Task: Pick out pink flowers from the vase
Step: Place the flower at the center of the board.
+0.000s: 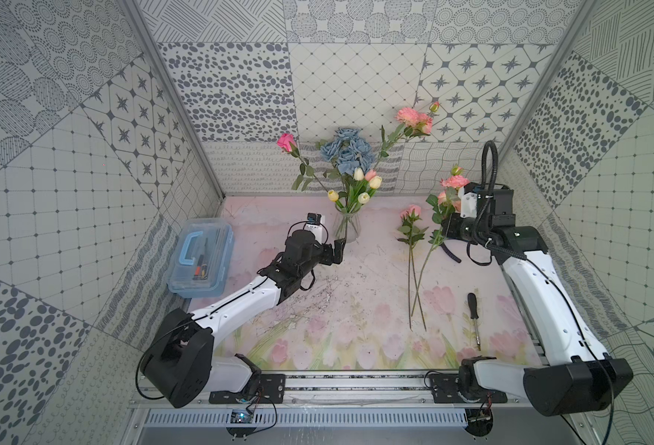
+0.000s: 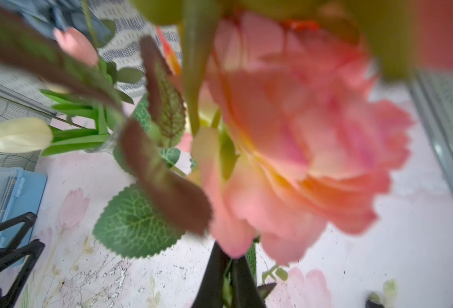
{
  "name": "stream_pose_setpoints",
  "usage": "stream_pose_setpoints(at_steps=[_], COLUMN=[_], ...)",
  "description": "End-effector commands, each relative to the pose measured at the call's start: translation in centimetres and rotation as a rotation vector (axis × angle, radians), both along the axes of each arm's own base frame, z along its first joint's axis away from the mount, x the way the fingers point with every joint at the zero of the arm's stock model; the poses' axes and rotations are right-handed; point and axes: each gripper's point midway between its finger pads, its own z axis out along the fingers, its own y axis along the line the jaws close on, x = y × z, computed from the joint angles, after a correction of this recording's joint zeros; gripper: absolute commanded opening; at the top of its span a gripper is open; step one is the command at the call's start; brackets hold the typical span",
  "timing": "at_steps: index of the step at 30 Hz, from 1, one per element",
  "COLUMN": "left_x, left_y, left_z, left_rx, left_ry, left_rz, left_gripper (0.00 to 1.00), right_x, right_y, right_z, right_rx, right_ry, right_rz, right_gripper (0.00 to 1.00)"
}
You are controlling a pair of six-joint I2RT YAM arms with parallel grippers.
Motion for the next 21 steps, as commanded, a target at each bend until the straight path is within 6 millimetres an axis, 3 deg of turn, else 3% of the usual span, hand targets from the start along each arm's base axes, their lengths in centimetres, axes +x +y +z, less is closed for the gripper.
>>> stream_pose_setpoints(at_steps=[1,5,14,17,21], left_x=[0.2,0.1,-0.2,-0.2,-0.3], left_y=[-0.2,-0.2,0.1,0.3,0.6], left_z=[1.2,1.3,1.5,1.5,1.5], left_rx=[-0.037,-0.038,-0.027,-0.019,-0.011], left_ry=[-0.039,-0.041,-0.041,-0.041,-0.041], left_rz=[-0.005,-0.008,-0.004,0.002,0.008], left_gripper=[0.99,0.99,0.99,0.99,0.99], right_x=[1.2,3.7,9.0,9.9,10.3], right_y=[0.5,0.4,0.5,0.2,-0.2], right_z=[-3.1,-7.7,-15.4,-17.5,-18.8], right_rx=[0.053,0.072,0.052,0.033,0.009], right_ry=[0.043,0.107,0.269,0.311,0.339], right_rz=[0.003,-0.019,-0.034,-0.048,-0.062], right_gripper=[0.03,0.00,0.00,0.00,0.05])
